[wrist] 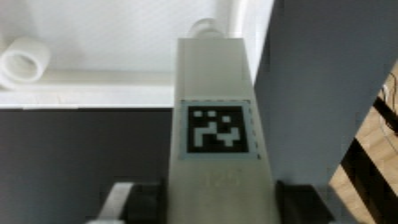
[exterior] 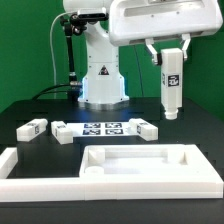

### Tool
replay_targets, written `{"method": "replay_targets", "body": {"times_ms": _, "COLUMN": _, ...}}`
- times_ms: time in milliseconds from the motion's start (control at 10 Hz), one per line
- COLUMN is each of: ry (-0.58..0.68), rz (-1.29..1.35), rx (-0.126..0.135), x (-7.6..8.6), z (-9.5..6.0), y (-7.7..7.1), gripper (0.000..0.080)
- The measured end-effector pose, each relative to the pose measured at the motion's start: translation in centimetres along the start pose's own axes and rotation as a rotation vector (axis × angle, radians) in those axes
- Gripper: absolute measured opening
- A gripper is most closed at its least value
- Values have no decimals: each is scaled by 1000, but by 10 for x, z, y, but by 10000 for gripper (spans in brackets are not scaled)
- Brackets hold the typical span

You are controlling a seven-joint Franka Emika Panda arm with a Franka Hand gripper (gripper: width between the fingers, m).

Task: Assemble desk

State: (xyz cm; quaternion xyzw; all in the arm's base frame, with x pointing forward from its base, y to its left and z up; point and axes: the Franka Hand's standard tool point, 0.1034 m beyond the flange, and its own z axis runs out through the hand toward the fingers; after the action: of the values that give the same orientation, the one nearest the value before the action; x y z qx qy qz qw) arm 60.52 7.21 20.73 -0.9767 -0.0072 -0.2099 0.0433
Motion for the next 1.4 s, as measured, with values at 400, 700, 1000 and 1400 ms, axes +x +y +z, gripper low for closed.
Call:
{"method": "replay_targets", "body": {"times_ms": 400, "ry": 38, "rz": -74, "rx": -4, "x": 34, "z": 7, "y": -7, "gripper": 290}}
{"method": "replay_targets", "body": {"times_ms": 700, "ry": 38, "rz": -78, "rx": -5, "x": 33, "z": 9, "y": -7, "gripper": 290}}
{"method": "replay_targets", "body": {"times_ms": 1000, "ry": 35, "rz": -75, "rx": -2, "x": 38, "z": 36, "y": -5, "gripper": 290}}
{"method": "replay_targets", "body": {"times_ms": 1400, "ry": 16, "rz": -84, "rx": 9, "x": 21, "z": 67, "y": -16, "gripper": 290}}
